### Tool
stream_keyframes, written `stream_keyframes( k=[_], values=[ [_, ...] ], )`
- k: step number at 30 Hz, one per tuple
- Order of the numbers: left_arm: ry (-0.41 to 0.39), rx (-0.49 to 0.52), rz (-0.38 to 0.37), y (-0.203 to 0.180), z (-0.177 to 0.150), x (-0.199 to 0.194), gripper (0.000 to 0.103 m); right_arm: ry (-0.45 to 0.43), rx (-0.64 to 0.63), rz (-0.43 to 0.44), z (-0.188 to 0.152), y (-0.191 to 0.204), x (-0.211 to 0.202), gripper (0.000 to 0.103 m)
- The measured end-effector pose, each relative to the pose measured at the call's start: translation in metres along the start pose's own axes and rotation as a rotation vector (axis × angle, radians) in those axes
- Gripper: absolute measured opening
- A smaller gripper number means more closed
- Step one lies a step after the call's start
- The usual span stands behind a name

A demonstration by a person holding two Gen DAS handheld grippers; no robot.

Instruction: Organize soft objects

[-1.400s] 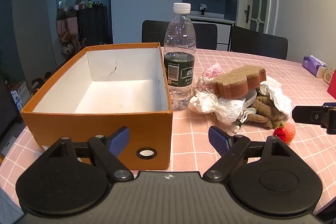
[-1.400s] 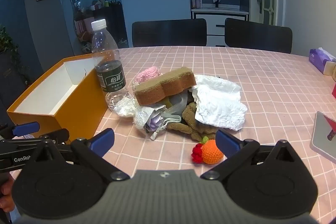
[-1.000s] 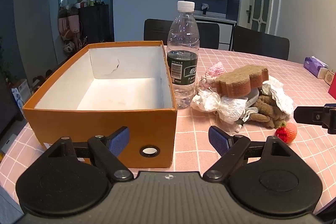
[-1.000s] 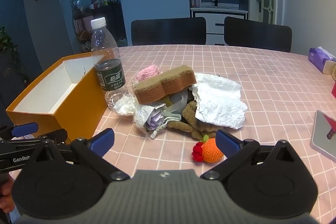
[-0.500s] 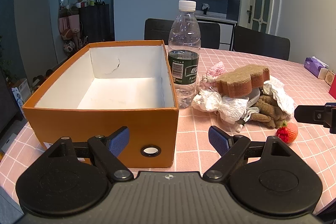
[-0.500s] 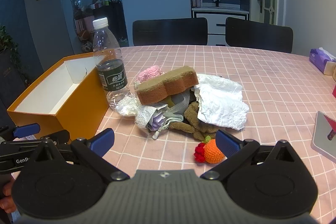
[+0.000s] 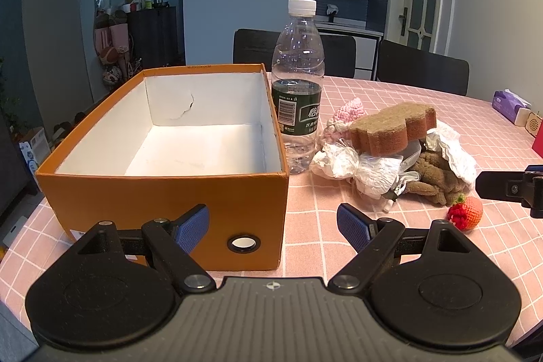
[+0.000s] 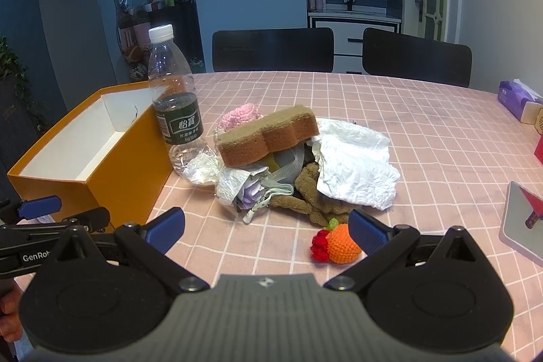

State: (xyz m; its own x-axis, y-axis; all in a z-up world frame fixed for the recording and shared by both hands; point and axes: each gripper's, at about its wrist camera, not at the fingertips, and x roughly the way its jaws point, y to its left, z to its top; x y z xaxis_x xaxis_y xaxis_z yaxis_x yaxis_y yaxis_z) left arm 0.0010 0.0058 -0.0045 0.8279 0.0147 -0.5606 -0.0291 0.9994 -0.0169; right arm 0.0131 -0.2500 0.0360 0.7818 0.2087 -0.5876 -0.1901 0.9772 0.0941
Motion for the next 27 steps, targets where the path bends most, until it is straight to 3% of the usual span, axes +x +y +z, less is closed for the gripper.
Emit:
stream_keyframes(
  k=[27],
  values=[
    [-0.008, -0.003, 0.003, 0.0065, -0.0006, -0.0020, 0.100, 0.019, -0.004, -0.004, -0.0007, 0.0044, 0.0038, 0.101]
  ],
)
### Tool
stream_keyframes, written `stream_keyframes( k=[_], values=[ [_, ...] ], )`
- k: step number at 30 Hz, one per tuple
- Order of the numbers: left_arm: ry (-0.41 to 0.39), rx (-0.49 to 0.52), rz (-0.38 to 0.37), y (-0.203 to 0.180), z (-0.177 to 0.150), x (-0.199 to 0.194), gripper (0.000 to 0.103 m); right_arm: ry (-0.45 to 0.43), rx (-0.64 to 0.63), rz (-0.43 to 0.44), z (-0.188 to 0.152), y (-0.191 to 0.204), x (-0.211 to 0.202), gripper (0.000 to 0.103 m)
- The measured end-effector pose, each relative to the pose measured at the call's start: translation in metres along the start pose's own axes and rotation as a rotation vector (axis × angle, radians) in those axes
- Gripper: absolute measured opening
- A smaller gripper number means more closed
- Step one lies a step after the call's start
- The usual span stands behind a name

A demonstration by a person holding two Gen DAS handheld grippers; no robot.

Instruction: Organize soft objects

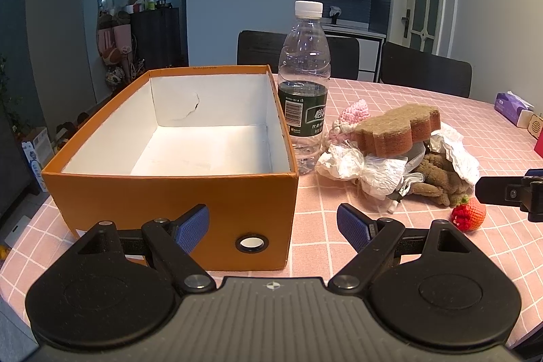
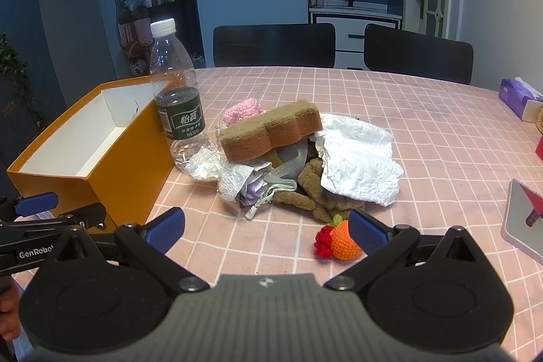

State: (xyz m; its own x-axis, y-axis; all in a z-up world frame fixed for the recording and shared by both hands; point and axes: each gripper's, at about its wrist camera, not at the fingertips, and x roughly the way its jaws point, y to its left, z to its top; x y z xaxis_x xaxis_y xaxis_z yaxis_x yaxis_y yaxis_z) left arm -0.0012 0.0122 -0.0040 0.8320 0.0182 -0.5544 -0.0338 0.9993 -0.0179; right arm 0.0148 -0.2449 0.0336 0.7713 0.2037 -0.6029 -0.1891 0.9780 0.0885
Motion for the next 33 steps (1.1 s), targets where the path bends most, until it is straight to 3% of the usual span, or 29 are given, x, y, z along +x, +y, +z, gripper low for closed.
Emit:
stream_keyframes(
  k=[33],
  values=[
    [0.007, 0.000, -0.004, 0.0010, 0.0002, -0.0002, 0.100, 0.018, -0.013, -0.011, -0.0014, 0.0054, 0.0018, 0.100]
  ],
)
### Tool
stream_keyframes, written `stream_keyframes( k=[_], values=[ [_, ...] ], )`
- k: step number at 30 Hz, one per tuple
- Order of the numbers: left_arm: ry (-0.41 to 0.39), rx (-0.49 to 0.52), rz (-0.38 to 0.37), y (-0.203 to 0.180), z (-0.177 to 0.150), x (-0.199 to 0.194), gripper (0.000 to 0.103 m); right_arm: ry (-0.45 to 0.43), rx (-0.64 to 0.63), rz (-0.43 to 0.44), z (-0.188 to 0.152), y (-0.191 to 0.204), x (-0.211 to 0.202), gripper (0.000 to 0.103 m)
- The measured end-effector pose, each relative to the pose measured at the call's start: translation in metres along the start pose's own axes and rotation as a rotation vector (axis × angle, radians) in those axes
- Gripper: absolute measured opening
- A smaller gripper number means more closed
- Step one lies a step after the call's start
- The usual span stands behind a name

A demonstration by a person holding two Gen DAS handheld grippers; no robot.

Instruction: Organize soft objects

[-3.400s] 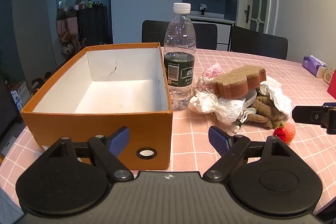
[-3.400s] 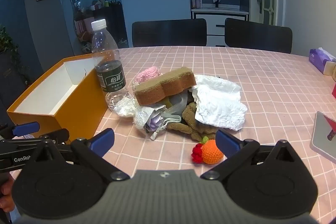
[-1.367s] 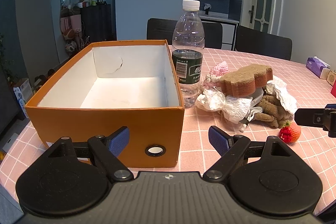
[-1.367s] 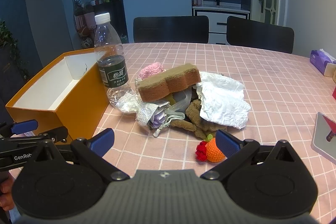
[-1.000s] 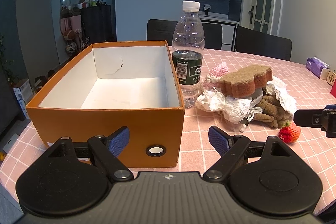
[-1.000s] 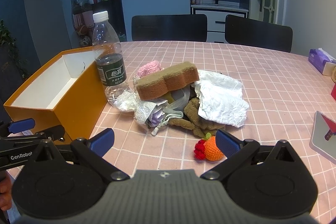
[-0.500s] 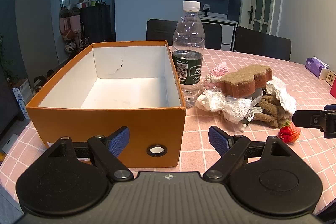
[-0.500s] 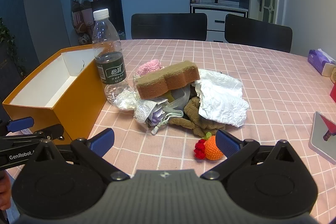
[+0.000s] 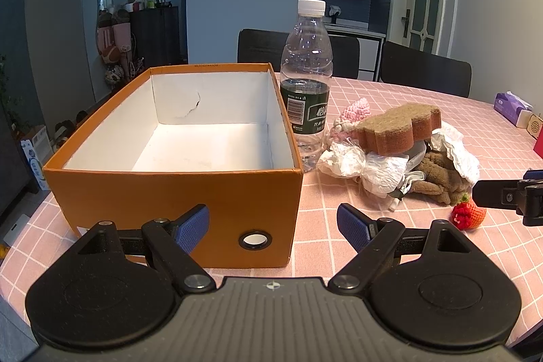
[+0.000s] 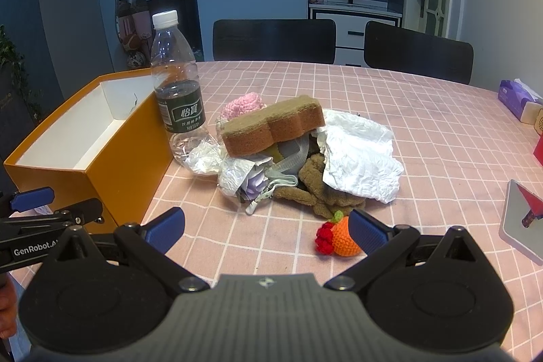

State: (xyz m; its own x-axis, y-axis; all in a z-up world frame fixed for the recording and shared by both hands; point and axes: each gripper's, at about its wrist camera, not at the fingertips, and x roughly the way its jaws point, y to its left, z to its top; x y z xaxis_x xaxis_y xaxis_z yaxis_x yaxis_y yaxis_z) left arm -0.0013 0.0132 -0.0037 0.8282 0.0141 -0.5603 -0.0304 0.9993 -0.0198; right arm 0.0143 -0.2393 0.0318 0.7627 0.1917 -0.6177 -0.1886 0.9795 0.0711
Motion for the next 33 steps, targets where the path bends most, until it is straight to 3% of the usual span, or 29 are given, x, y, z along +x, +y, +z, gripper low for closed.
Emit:
stream_keyframes(
  k=[4, 8, 10, 13, 17, 19, 21, 28, 33],
  values=[
    [0.013, 0.006, -0.010, -0.001, -0.001, 0.001, 0.100, -0.018, -0.006, 0.007, -0.004, -0.003, 0.001, 0.100],
    [-0.001, 0.054, -0.037, -0.011, -0.001, -0.002, 0.098, -0.100, 0.013, 0.067, -0.013, -0.015, -0.001, 0.101],
    [-0.005, 0.078, -0.064, -0.016, 0.000, -0.002, 0.086, -0.088, 0.013, 0.061, -0.012, -0.021, 0.003, 0.101],
    [0.011, 0.091, -0.113, -0.024, 0.004, 0.001, 0.083, -0.072, 0.001, 0.037, -0.011, -0.030, 0.008, 0.100],
    [0.018, 0.131, -0.176, -0.039, 0.012, 0.005, 0.070, -0.066, -0.022, -0.001, -0.009, -0.042, 0.018, 0.098],
    [0.002, 0.178, -0.195, -0.050, 0.018, 0.006, 0.066, -0.053, -0.021, -0.003, -0.007, -0.048, 0.024, 0.087],
    [-0.017, 0.233, -0.205, -0.062, 0.025, 0.008, 0.065, -0.040, -0.010, 0.001, -0.004, -0.054, 0.031, 0.083],
    [-0.053, 0.519, -0.192, -0.102, 0.046, 0.031, 0.065, 0.029, 0.013, 0.013, -0.008, -0.066, 0.057, 0.078],
    [0.004, 0.655, -0.224, -0.118, 0.051, 0.049, 0.065, 0.085, 0.017, 0.007, -0.014, -0.073, 0.077, 0.073]
  ],
)
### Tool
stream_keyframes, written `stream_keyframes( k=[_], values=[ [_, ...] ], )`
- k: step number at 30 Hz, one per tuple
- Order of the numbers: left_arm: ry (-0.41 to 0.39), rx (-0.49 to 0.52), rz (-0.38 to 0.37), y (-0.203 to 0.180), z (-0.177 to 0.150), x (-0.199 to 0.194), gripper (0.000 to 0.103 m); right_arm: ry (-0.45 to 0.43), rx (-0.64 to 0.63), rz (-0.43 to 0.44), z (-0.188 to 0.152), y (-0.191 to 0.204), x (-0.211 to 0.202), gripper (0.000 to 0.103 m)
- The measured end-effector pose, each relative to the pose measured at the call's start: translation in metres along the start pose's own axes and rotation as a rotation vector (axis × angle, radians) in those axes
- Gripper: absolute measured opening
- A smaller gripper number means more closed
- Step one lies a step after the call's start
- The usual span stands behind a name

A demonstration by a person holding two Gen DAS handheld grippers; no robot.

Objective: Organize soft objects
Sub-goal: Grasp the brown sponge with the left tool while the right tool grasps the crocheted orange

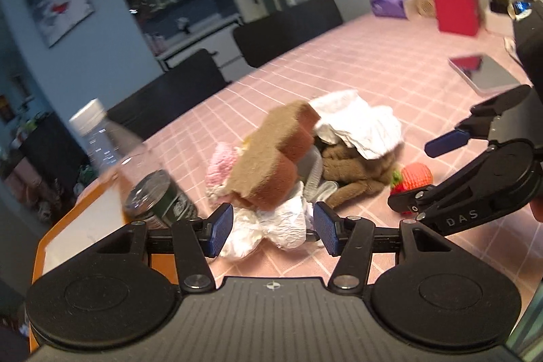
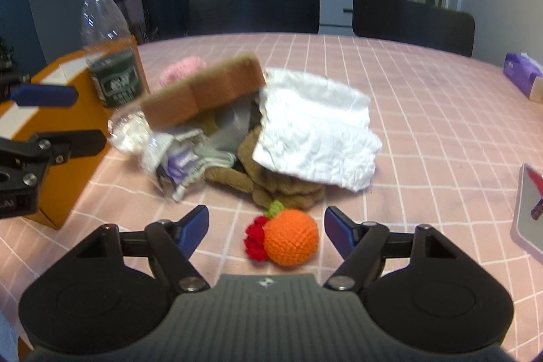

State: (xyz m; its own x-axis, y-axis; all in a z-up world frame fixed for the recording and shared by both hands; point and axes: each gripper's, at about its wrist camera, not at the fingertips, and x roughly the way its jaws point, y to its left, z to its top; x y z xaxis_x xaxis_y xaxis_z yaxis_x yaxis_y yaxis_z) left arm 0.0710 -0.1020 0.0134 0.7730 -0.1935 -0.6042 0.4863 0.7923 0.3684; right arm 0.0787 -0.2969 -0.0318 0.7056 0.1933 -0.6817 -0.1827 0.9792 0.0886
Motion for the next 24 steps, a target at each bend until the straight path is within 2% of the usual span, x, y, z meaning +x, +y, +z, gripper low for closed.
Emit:
stream_keyframes(
  k=[5, 7, 10, 15, 20, 24],
  values=[
    [0.038, 0.107, 0.012, -0.006, 0.009, 0.016, 0.067, 0.051, -0.011, -0.005, 0.000, -0.002, 0.018, 0.063],
    [0.048, 0.163, 0.021, -0.009, 0.013, 0.022, 0.071, 0.060, -0.026, -0.027, 0.001, -0.002, 0.022, 0.054],
    [0.071, 0.235, 0.029, -0.014, 0.020, 0.031, 0.073, 0.070, -0.018, -0.002, 0.006, -0.004, 0.020, 0.053],
    [0.095, 0.363, 0.044, -0.024, 0.033, 0.050, 0.075, 0.021, -0.051, 0.045, 0.021, 0.005, 0.004, 0.053],
    [0.120, 0.418, 0.049, -0.027, 0.040, 0.076, 0.075, -0.030, -0.054, 0.037, 0.033, 0.005, -0.001, 0.053],
    [0.134, 0.447, 0.073, -0.030, 0.040, 0.094, 0.074, -0.023, -0.029, 0.046, 0.034, -0.001, 0.003, 0.053]
  ],
)
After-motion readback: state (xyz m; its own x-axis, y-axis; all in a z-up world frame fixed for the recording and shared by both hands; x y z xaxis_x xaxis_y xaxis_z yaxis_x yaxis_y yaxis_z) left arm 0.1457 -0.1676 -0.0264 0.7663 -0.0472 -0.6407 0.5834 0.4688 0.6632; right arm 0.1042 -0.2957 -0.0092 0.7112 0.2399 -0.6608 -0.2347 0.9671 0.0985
